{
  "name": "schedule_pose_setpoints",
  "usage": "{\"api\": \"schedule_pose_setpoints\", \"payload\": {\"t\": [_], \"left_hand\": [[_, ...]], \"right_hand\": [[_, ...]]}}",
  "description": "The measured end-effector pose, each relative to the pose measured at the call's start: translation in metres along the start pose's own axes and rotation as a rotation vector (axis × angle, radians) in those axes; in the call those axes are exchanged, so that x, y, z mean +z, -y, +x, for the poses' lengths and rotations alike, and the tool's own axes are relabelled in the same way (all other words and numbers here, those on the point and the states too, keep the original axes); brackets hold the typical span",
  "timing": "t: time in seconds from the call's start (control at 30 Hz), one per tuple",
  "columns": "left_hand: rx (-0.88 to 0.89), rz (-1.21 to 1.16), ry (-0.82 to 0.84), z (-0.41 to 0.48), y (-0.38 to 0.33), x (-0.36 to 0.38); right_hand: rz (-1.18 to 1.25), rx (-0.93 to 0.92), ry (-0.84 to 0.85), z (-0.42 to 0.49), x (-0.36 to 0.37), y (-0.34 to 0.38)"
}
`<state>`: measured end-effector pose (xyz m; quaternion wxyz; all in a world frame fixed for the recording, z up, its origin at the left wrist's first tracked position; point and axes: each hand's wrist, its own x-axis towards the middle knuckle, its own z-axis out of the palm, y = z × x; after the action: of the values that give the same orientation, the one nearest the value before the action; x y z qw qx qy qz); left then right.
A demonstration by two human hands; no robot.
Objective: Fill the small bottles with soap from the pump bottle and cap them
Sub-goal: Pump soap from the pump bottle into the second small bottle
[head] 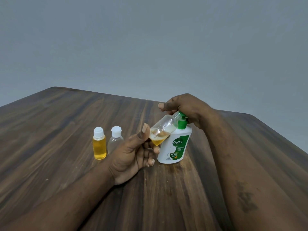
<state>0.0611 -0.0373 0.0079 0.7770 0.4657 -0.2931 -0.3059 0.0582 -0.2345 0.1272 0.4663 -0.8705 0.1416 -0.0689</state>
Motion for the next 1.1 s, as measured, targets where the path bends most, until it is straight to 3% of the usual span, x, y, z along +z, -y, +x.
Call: {"api": "schedule_pose_setpoints", "payload": {"t": [0.1,0.3,0.37,0.5,0.6,0.73,0.97,1.03,1.1], "left_hand": [[0.003,-0.036,-0.008,0.001,0.000,-0.001],[0.001,-0.064,0.011,0.003,0.004,-0.001],[0.003,-0.058,0.017,0.003,0.004,-0.002],[0.004,-0.020,-0.003,0.001,0.002,-0.001],[-0.004,-0.039,-0.015,0.000,0.001,-0.001],[-0.007,-0.094,0.008,0.001,0.001,-0.002],[-0.038,-0.076,0.051,-0.001,0.000,-0.002],[-0.037,-0.060,0.052,-0.001,0.000,-0.001],[-0.042,-0.058,0.038,-0.001,-0.002,0.001]], "right_hand": [[-0.036,-0.058,-0.021,-0.004,-0.001,0.004],[0.018,-0.290,-0.270,-0.008,-0.005,0.010],[0.042,-0.282,-0.280,-0.006,-0.002,0.009],[-0.050,-0.133,-0.077,-0.004,0.005,0.006],[-0.081,-0.062,-0.025,-0.005,0.004,0.005],[-0.093,-0.102,-0.082,-0.006,0.005,0.007],[-0.022,-0.336,-0.400,-0.013,0.000,0.016],[-0.026,-0.322,-0.402,-0.011,0.002,0.015],[-0.070,-0.243,-0.274,-0.007,0.004,0.010]]}}
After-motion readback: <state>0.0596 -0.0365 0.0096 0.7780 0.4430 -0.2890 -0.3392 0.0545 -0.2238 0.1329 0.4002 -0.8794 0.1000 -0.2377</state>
